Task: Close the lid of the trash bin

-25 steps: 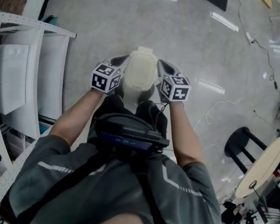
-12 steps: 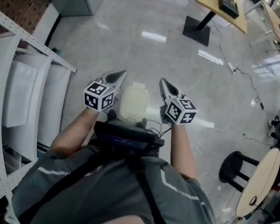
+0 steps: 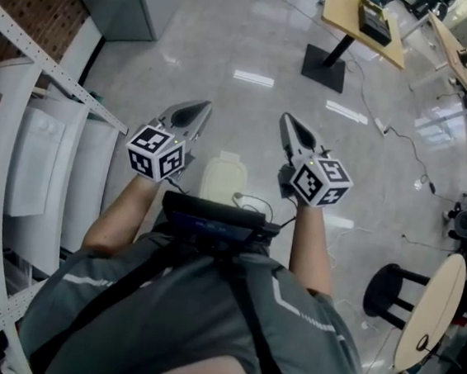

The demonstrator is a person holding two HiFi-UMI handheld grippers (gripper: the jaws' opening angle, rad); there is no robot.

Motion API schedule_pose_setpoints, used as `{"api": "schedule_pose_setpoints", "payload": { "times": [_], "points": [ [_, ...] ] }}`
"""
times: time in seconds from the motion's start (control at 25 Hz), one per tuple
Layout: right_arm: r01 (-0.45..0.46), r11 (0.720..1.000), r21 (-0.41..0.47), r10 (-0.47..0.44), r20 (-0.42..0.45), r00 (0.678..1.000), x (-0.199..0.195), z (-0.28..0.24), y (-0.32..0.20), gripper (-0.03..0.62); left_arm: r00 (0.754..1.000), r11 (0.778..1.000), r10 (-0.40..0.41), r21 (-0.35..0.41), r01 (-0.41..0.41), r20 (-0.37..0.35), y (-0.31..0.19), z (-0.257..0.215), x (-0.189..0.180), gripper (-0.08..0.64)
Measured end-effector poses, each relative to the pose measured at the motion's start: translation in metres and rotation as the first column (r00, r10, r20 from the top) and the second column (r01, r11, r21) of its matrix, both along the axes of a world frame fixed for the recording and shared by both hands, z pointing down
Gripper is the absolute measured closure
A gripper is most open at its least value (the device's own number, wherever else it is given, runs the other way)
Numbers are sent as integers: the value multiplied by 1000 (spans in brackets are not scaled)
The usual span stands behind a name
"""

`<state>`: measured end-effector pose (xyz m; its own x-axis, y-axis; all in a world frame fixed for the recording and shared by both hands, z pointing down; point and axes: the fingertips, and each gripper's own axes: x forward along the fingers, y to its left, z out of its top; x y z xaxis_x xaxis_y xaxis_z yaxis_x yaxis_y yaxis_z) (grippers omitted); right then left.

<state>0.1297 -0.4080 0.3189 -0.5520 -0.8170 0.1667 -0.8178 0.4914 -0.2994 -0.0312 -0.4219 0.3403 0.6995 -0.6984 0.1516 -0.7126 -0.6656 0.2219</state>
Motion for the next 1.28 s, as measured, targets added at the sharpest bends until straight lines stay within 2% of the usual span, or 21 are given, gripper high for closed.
{"api": "schedule_pose_setpoints", "payload": {
  "times": [0.2, 0.48, 0.6, 1.28],
  "points": [
    [52, 996, 72, -51, -16, 999, 2, -43, -6, 583, 1000, 998, 9, 68, -9, -7, -2, -29, -4, 568],
    [21, 989, 145, -16, -37, 999, 3, -70, -9, 584, 1000, 993, 9, 117, -7, -18, -6, -54, -7, 568],
    [11, 989, 150, -2, -61, 998, 2, -66, -10, 584, 1000, 992, 12, 122, -10, -15, -7, -57, -7, 568],
    [25, 988, 151, -15, -70, 997, 5, -57, -14, 584, 1000, 991, 10, 136, -8, -15, -17, -65, -1, 568]
  ]
}}
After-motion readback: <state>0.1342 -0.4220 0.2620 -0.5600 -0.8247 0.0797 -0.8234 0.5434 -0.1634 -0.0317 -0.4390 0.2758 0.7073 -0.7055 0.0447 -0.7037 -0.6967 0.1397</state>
